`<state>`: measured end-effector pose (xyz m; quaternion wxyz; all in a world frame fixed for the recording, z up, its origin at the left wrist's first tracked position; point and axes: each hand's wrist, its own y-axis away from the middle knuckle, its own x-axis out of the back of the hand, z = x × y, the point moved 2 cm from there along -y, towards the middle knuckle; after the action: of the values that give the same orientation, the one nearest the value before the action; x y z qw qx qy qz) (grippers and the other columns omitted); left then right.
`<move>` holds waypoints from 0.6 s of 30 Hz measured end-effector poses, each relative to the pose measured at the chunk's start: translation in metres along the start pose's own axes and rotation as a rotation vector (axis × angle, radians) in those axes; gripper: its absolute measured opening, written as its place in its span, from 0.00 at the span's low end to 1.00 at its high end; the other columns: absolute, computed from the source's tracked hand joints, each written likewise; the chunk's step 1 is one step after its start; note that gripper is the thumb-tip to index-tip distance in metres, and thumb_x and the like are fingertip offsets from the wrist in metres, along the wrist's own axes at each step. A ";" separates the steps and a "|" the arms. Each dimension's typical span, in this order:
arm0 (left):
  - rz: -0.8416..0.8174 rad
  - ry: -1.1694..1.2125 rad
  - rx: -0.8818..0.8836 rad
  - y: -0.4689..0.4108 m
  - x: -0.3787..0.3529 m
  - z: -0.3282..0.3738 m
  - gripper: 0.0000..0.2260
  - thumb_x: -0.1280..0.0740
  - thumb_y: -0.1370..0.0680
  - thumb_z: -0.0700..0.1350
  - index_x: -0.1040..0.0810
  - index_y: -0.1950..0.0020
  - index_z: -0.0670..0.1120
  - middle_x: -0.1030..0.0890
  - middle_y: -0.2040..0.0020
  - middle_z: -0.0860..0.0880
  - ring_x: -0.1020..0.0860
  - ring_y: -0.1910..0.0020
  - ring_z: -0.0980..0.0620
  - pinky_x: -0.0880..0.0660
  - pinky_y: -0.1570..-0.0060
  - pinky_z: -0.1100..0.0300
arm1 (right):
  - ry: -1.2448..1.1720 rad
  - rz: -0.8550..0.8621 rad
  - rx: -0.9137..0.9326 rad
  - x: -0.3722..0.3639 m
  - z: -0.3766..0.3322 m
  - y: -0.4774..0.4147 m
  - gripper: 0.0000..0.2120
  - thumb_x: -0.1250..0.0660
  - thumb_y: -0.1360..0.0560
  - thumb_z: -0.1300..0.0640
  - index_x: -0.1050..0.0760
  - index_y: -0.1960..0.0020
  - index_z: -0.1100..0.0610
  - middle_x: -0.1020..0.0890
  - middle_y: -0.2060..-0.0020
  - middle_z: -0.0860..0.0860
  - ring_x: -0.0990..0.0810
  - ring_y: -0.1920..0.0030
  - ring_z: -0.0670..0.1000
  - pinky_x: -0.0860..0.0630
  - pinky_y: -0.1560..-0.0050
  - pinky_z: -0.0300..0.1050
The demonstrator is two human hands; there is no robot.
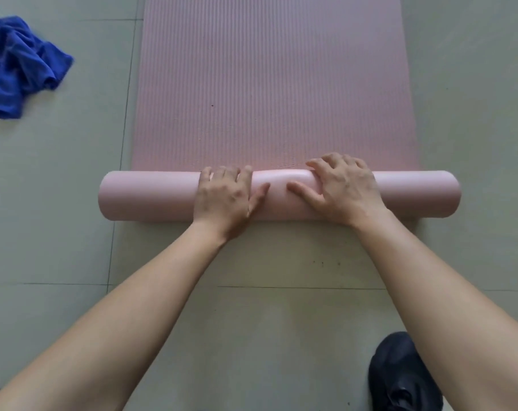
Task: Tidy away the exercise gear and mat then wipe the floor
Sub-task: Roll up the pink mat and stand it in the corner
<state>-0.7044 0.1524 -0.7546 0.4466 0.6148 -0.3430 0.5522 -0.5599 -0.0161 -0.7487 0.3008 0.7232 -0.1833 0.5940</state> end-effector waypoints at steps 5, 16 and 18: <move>0.061 0.049 0.030 -0.035 0.025 0.000 0.27 0.53 0.18 0.58 0.20 0.56 0.44 0.17 0.58 0.37 0.19 0.58 0.37 0.33 0.61 0.53 | -0.020 0.266 -0.044 -0.004 -0.013 0.011 0.25 0.47 0.20 0.39 0.20 0.50 0.57 0.17 0.56 0.57 0.20 0.55 0.61 0.29 0.52 0.52; 0.017 0.106 -0.002 -0.002 0.011 0.023 0.29 0.55 0.20 0.64 0.22 0.44 0.48 0.19 0.46 0.43 0.23 0.47 0.41 0.30 0.48 0.47 | -0.021 0.069 -0.193 -0.009 -0.009 -0.007 0.28 0.50 0.18 0.41 0.16 0.54 0.56 0.16 0.55 0.60 0.19 0.53 0.62 0.35 0.57 0.49; -0.037 0.028 -0.030 0.004 0.008 0.029 0.30 0.57 0.21 0.64 0.23 0.43 0.48 0.20 0.47 0.43 0.23 0.48 0.41 0.31 0.48 0.46 | -0.067 0.188 -0.206 -0.005 -0.013 -0.006 0.26 0.47 0.17 0.43 0.17 0.57 0.58 0.17 0.57 0.59 0.20 0.55 0.62 0.36 0.57 0.49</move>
<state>-0.6959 0.1244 -0.7460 0.4707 0.6065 -0.3335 0.5471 -0.5670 -0.0041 -0.7533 0.3102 0.6877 -0.3200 0.5732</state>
